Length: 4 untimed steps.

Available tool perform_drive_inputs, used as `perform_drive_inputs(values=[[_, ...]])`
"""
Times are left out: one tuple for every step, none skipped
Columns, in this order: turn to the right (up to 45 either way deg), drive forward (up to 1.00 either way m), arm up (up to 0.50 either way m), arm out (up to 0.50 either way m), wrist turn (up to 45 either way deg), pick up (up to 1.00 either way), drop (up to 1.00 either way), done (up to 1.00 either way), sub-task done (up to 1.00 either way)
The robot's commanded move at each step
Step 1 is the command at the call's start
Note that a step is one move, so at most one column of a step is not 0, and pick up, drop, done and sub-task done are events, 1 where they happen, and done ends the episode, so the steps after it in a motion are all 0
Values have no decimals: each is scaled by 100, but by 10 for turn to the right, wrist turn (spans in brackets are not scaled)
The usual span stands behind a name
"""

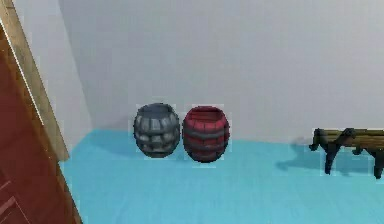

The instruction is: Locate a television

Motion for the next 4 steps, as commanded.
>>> perform_drive_inputs(values=[[0, 75, 0, 0, 0, 0, 0, 0, 0], [-150, 0, 0, 0, 0, 0, 0, 0, 0], [0, 5, 0, 0, 0, 0, 0, 0, 0], [-120, 0, 0, 0, 0, 0, 0, 0, 0]])
